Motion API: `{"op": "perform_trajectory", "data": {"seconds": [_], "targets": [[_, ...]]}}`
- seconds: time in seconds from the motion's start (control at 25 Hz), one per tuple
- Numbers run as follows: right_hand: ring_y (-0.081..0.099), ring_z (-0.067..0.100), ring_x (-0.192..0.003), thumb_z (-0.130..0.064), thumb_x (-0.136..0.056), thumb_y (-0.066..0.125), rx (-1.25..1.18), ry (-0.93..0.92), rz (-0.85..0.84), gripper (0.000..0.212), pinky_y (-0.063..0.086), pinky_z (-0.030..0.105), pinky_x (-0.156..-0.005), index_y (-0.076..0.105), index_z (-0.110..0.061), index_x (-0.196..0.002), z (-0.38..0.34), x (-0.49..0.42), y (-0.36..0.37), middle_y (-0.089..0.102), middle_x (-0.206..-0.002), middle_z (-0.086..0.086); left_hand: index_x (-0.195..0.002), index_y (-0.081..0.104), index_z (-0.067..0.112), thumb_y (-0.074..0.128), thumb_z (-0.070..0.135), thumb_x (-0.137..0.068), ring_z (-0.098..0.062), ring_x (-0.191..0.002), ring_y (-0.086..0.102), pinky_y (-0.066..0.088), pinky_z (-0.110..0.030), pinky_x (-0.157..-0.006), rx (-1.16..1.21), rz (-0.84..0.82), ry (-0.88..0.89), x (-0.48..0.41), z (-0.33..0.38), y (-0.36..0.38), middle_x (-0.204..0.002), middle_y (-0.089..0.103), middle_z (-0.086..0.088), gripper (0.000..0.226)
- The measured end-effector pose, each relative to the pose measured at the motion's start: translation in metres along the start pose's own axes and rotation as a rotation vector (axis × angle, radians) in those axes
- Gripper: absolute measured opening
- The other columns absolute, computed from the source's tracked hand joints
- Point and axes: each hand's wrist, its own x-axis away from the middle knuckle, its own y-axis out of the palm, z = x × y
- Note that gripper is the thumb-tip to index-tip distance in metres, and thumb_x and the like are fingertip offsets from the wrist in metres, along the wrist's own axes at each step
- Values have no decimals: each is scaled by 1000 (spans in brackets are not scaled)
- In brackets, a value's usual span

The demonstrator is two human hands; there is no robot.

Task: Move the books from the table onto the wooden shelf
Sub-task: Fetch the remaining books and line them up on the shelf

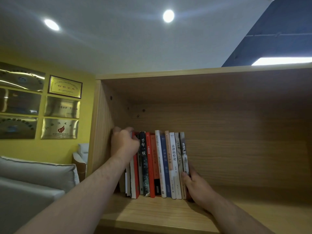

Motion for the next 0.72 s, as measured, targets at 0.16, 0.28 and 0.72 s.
{"op": "perform_trajectory", "data": {"seconds": [0.16, 0.28, 0.72], "targets": [[62, 16, -122, -37, -108, 40, 1, 9, 14, 55, 52, 40, -106, 20, -41, -159, 2, -2, -1, 59, -140, 0, -154, 32, 19, 69, 22, -92, -28, -136, 45, 46, -43, -107, 298, 94, -65, 29, -9, -5, -151, 39, -8, 72], [64, 14, -115, -39, -107, 41, 6, 18, 30, 53, 54, 36, -99, 25, -44, -157, 0, -3, 0, 61, -135, -2, -140, 47, 18, 77, 21, -86, -23, -119, 61, 55, -34, -82, 412, -13, -192, 56, -28, 3, -131, 60, -3, 62], [67, 10, -104, -29, -108, 43, -138, 113, -9, 40, 57, 30, -86, 43, -28, -148, 0, 8, -4, 67, -117, -6, -130, 55, 31, 69, 18, -93, -6, -92, 66, 54, -25, -68, 400, 102, -10, 113, -37, -34, -105, 66, 12, 42]]}}
